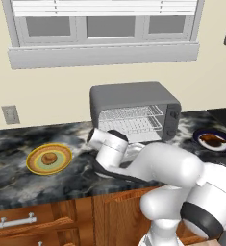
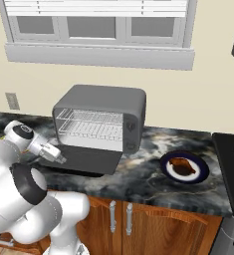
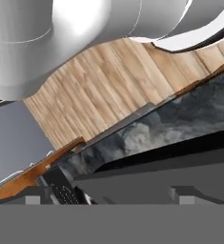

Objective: Open the toaster oven door. Place the bread on the top rack in the toaster oven and place the chicken drumstick on the bottom rack.

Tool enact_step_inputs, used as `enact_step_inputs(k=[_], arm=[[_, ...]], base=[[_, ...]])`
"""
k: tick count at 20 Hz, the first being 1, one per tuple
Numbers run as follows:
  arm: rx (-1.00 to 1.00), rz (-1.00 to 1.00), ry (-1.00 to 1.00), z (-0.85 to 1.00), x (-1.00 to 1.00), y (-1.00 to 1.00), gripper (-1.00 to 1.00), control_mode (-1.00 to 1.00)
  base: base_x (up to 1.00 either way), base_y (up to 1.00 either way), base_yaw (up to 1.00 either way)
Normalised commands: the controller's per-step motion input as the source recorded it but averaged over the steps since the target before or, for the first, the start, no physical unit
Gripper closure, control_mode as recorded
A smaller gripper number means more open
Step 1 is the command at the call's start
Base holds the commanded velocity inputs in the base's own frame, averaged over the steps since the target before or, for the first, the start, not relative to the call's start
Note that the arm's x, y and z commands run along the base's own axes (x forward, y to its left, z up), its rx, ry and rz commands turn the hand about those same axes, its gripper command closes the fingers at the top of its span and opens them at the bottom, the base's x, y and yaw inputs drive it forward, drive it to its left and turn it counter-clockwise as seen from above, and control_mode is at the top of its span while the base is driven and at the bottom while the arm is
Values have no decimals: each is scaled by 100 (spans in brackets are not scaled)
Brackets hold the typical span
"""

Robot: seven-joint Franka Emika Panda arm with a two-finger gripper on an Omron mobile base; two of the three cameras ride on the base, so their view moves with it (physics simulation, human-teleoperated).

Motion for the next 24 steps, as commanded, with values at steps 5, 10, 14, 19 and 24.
enact_step_inputs(k=[5, 10, 14, 19, 24], arm=[[-8, 25, 28, -38, 0, 1, -100, -100], [-9, 24, 22, -47, 0, 3, -100, -100], [-6, 22, 19, -36, -2, 2, -100, -100], [0, 11, 4, 15, -27, 4, -100, -100], [2, 1, -1, 41, -10, 5, -100, -100]], base=[[0, 0, 0], [0, 0, 0], [0, 0, 0], [0, 0, 0], [0, 0, 0]])
